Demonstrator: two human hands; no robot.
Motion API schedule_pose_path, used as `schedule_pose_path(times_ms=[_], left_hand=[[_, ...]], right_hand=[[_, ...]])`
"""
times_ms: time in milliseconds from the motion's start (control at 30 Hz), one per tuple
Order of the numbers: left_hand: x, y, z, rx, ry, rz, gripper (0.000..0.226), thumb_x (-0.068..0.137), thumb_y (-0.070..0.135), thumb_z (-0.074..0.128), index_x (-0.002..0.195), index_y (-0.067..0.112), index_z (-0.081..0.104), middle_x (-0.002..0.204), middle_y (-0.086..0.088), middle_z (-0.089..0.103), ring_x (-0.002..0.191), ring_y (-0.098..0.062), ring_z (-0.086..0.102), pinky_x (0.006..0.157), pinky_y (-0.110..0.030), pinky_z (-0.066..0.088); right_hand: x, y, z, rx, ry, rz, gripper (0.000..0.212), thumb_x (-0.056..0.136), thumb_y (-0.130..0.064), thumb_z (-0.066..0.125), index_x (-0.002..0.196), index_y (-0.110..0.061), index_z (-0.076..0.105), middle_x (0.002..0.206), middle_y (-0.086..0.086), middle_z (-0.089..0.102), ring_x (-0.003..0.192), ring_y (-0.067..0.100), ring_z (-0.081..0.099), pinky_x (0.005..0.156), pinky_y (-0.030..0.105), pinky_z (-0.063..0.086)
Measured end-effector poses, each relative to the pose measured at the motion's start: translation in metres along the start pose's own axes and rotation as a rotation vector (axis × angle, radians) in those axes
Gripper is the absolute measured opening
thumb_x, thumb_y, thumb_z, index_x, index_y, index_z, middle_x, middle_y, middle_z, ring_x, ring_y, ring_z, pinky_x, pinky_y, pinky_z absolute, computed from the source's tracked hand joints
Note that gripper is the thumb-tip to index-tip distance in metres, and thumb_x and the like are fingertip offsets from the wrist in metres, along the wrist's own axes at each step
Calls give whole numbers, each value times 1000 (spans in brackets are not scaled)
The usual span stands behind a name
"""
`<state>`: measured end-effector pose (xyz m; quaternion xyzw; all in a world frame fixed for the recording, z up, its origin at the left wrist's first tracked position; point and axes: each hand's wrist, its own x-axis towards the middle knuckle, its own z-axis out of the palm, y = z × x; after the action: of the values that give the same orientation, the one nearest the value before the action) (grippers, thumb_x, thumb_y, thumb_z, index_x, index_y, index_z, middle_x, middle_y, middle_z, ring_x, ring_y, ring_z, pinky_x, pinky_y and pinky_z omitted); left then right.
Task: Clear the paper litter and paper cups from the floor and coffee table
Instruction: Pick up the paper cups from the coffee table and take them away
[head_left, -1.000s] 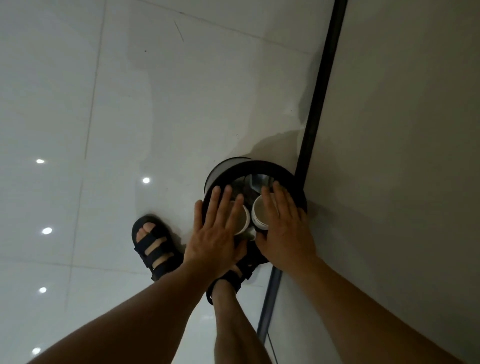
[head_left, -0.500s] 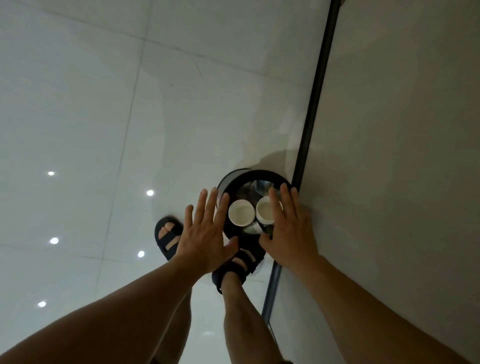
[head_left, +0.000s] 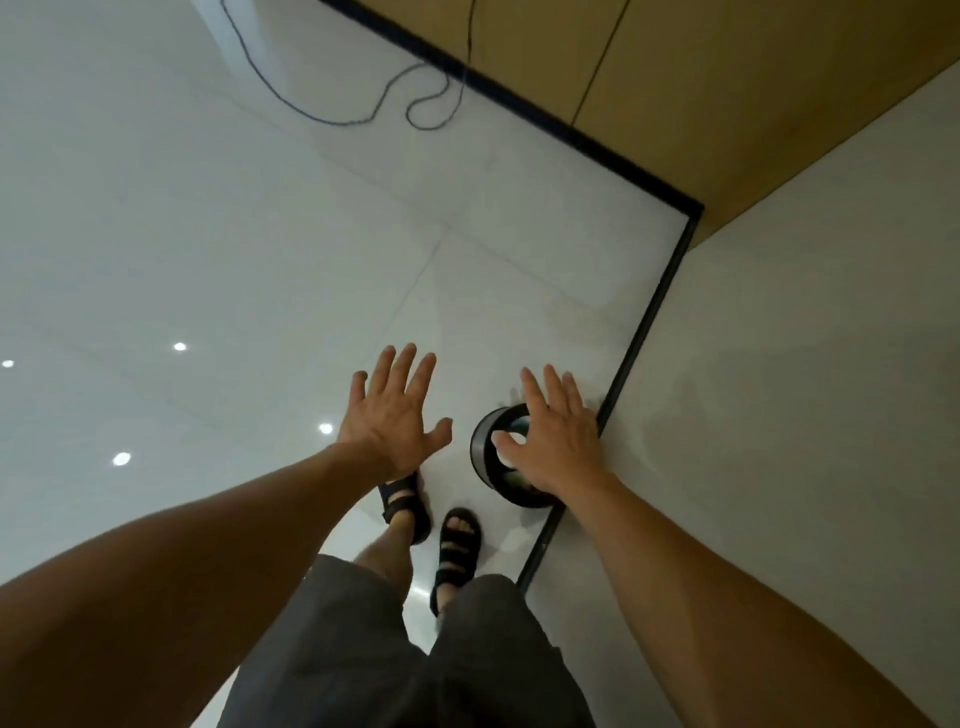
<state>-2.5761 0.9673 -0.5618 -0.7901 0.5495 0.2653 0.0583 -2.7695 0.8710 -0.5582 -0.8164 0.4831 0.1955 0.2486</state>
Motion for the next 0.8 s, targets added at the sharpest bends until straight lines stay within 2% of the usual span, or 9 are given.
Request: schedule_pose_path(times_ms=[233,433,600,800], left_hand=[[-142,-42,-41,-61,110,-255,81,89,68,22,151,28,-11,160,-1,-14,146,-24,-18,117,-52,-1],[-257,-105,-48,-168,262,-506,80,89,67,21,152,26,-7,161,0,-11,147,-22,-15,117,-51,3],[-355,-174,-42,-255,410,-685,80,88,68,21,152,26,-4,161,0,-8,147,-21,-11,118,-50,5],[-497,-285,-19,-317,535,-904,79,89,68,22,153,27,0,161,0,-6,148,-22,-9,117,-50,5]], right_hand=[[-70,-85,-34,-176,-15,-286,89,89,-68,40,154,-33,-11,163,2,-16,149,24,-17,119,51,7],[-117,-198,-43,-312,26,-555,89,89,-69,39,154,-33,-10,163,0,-16,149,22,-18,118,49,6],[-167,-320,-20,-428,52,-764,89,89,-69,40,155,-33,-8,163,0,-15,149,23,-16,118,51,8],[-250,-478,44,-482,61,-980,88,89,-68,41,155,-33,-6,164,-1,-13,150,23,-15,118,51,8]])
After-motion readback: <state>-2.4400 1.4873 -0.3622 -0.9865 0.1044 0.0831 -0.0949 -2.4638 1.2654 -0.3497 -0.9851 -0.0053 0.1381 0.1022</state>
